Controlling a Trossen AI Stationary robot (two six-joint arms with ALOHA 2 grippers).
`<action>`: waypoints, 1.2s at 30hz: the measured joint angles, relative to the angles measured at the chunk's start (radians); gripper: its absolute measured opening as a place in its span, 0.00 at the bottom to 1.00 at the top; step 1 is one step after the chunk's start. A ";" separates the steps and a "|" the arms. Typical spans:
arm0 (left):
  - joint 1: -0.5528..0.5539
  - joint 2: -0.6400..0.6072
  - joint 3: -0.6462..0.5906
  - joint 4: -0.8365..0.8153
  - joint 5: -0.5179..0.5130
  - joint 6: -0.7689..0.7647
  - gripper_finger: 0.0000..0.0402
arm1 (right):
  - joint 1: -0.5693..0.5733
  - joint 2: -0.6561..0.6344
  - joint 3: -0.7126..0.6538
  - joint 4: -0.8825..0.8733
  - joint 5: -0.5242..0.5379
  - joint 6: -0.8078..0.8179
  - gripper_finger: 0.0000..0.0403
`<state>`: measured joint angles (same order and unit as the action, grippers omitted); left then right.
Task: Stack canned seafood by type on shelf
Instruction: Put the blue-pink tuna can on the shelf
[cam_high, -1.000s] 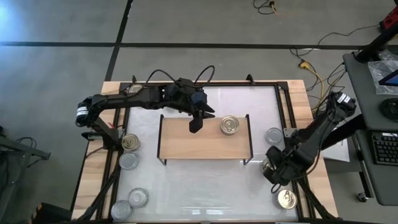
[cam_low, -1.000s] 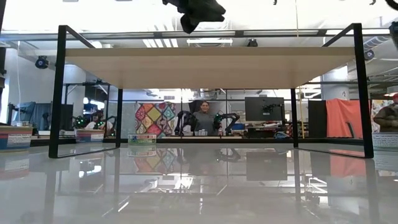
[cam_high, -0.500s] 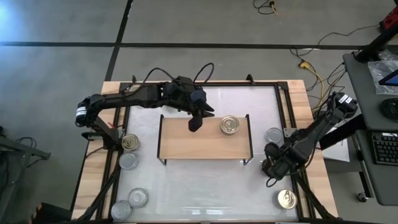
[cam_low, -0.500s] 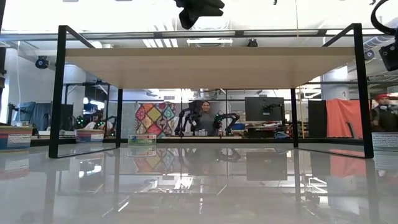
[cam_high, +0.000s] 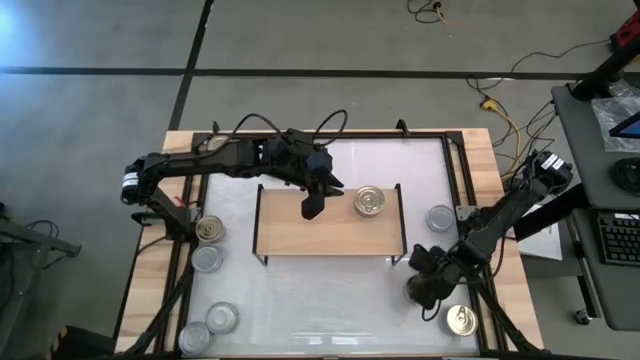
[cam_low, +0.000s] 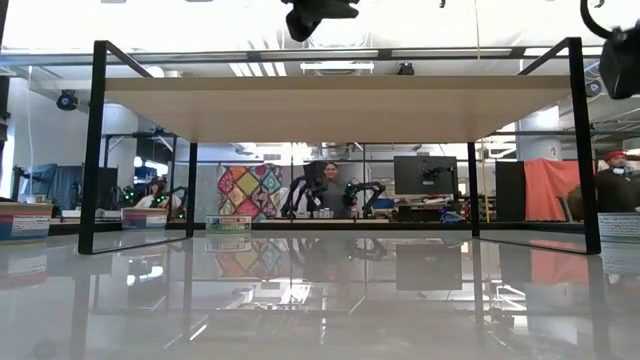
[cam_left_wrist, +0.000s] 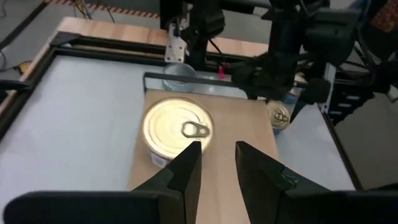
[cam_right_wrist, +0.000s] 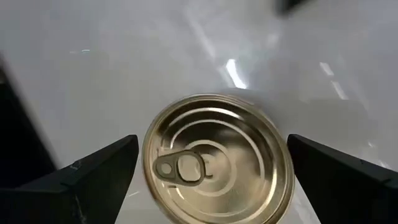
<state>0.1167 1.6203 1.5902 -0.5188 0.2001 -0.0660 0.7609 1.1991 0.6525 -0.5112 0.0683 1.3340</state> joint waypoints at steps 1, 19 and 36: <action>-0.006 0.000 0.000 -0.001 -0.001 0.000 0.21 | 0.000 0.003 0.011 -0.005 -0.010 -0.009 0.99; -0.212 -0.032 0.067 -0.295 -0.190 -0.148 0.21 | 0.141 0.074 0.172 -0.265 0.037 -0.208 0.99; -0.475 0.035 0.053 -0.356 -0.333 -0.465 0.21 | 0.210 0.128 0.104 -0.219 0.071 -0.274 0.99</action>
<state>-0.3585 1.6548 1.6431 -0.8750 -0.1326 -0.5308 0.9708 1.3268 0.7563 -0.7301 0.1389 1.0599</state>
